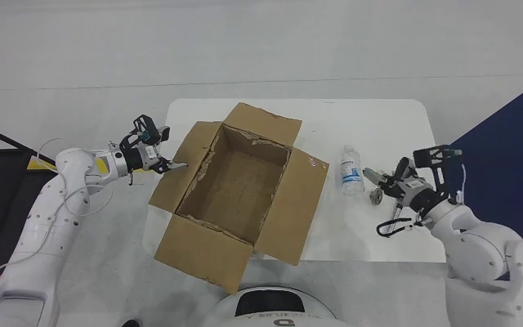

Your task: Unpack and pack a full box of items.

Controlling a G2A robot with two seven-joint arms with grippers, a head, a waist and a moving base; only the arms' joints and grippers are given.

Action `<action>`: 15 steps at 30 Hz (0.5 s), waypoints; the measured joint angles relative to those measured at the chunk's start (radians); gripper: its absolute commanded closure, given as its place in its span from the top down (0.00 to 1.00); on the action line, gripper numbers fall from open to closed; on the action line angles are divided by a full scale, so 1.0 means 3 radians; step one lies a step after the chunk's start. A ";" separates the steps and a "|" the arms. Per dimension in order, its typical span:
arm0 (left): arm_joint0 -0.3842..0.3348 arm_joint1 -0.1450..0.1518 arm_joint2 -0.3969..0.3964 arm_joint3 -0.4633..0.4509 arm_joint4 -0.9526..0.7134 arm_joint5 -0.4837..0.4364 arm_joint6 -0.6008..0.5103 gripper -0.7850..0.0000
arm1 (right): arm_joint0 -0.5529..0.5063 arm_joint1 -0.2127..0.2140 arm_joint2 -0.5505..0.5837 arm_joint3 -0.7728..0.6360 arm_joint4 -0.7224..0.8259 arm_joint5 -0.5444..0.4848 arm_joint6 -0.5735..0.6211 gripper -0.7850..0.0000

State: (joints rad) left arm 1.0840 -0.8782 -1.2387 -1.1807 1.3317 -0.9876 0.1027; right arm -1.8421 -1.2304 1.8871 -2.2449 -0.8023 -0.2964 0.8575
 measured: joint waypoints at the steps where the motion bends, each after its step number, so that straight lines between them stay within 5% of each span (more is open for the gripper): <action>1: 0.0000 0.0000 0.0000 0.0000 0.0000 0.0000 0.0000 1.00 | 0.0010 0.0003 -0.0019 -0.0018 -0.0082 -0.0008 0.0031 1.00; 7: 0.0000 0.0000 0.0000 0.0000 0.0000 0.0000 0.0000 1.00 | 0.0063 0.0014 -0.0099 0.0063 -0.0013 -0.0101 0.0022 1.00; 15: 0.0048 -0.0018 0.0091 -0.0101 0.0112 0.0159 -0.0146 1.00 | 0.0558 0.0055 -0.0934 0.0373 -0.0179 -0.0576 0.0343 1.00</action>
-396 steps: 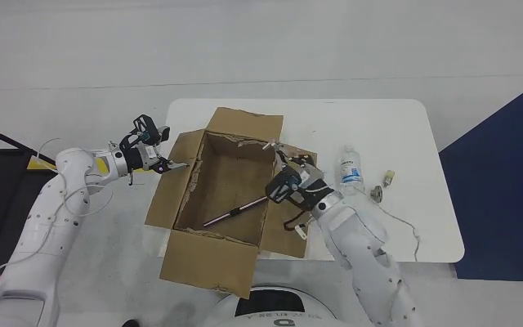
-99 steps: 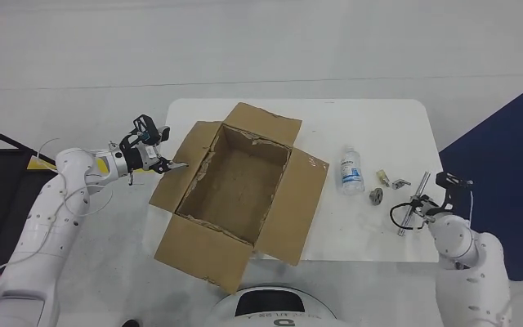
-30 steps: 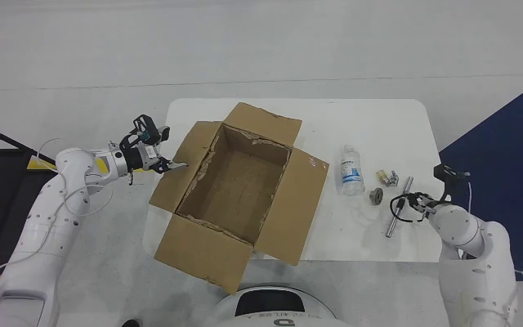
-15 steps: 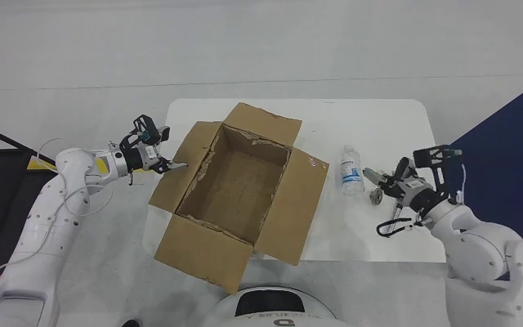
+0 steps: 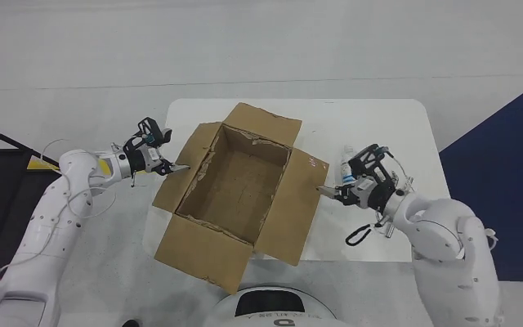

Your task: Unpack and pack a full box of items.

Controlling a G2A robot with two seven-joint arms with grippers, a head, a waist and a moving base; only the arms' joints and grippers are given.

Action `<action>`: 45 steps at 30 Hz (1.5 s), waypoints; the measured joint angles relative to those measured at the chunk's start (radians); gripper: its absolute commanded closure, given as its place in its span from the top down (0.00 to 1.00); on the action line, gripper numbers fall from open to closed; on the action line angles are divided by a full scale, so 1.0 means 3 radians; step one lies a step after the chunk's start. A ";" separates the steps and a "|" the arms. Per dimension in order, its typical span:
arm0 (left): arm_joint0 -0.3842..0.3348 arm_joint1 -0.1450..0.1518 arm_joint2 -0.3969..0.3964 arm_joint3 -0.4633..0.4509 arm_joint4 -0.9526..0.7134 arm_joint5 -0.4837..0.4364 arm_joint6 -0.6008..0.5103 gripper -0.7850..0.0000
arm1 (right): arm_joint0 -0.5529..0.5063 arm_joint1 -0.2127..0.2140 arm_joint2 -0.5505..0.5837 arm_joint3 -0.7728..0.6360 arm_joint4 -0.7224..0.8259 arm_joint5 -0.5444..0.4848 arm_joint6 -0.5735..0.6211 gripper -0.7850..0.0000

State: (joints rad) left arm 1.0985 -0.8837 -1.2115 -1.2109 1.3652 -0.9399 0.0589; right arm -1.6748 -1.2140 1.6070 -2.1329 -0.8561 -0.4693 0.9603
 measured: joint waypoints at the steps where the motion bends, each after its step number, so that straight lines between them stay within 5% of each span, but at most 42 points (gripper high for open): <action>1: 0.0001 -0.0008 0.0036 -0.0024 0.0033 0.0034 -0.0048 1.00 | 0.0047 0.0001 -0.0106 0.0019 -0.0052 -0.0027 0.0011 1.00; 6: -0.0074 -0.0059 0.0279 -0.0123 0.0176 0.0011 -0.0265 1.00 | 0.0186 0.0006 -0.0586 0.0023 -0.0332 -0.0133 0.0071 1.00; 14: -0.0201 -0.0093 0.0353 -0.0048 0.0110 -0.0019 -0.0287 1.00 | 0.0332 0.0023 -0.0832 0.0190 -0.0411 -0.0087 0.0077 1.00; 27: -0.0114 -0.0027 0.0030 -0.0069 -0.0106 -0.0006 -0.0155 1.00 | 0.0373 0.0061 -0.0864 0.0034 -0.0427 -0.0073 -0.0158 1.00; 45: -0.0109 -0.0025 0.0023 -0.0073 -0.0109 -0.0006 -0.0153 1.00 | 0.0373 0.0060 -0.0865 0.0036 -0.0427 -0.0074 -0.0154 1.00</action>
